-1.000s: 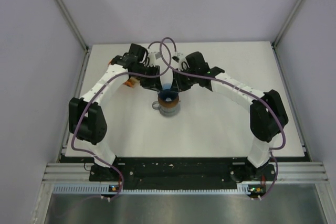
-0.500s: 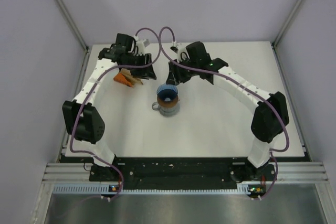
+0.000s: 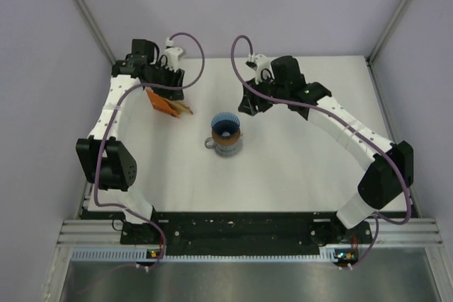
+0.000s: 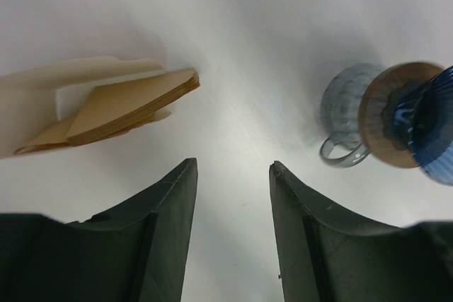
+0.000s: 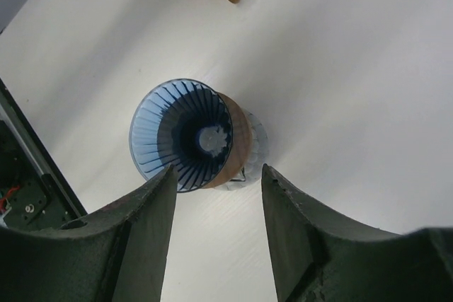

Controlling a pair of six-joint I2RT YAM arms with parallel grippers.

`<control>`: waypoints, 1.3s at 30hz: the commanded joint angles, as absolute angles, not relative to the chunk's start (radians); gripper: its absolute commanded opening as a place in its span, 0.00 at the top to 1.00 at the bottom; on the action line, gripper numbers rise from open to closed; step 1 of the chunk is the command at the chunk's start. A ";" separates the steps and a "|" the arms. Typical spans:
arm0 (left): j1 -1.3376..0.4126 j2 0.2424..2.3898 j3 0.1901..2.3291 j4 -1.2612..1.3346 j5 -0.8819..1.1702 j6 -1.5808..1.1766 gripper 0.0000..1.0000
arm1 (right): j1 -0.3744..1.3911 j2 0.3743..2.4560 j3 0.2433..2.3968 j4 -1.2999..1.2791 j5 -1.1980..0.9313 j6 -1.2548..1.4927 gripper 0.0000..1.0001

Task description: Place the coffee filter in the dripper

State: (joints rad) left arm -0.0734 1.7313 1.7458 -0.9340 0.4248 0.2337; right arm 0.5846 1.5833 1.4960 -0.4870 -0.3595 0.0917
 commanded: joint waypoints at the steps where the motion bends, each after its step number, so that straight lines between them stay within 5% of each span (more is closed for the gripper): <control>1: -0.098 1.798 1.781 -1.032 0.330 0.693 0.50 | 0.580 1.546 1.459 -0.476 -0.350 0.051 0.49; 21: -0.164 2.109 1.942 -1.062 0.029 0.793 0.57 | 0.566 1.509 1.425 -0.468 -0.321 0.041 0.48; 39: -0.166 2.120 1.910 -0.904 -0.086 0.784 0.56 | 0.563 1.512 1.416 -0.469 -0.368 0.041 0.48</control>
State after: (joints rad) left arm -0.1650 2.1323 1.9125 -0.9756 -0.0494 0.7807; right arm 0.5682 1.5406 1.4132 -0.5014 -0.3367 0.0521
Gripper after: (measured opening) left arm 0.436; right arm 0.516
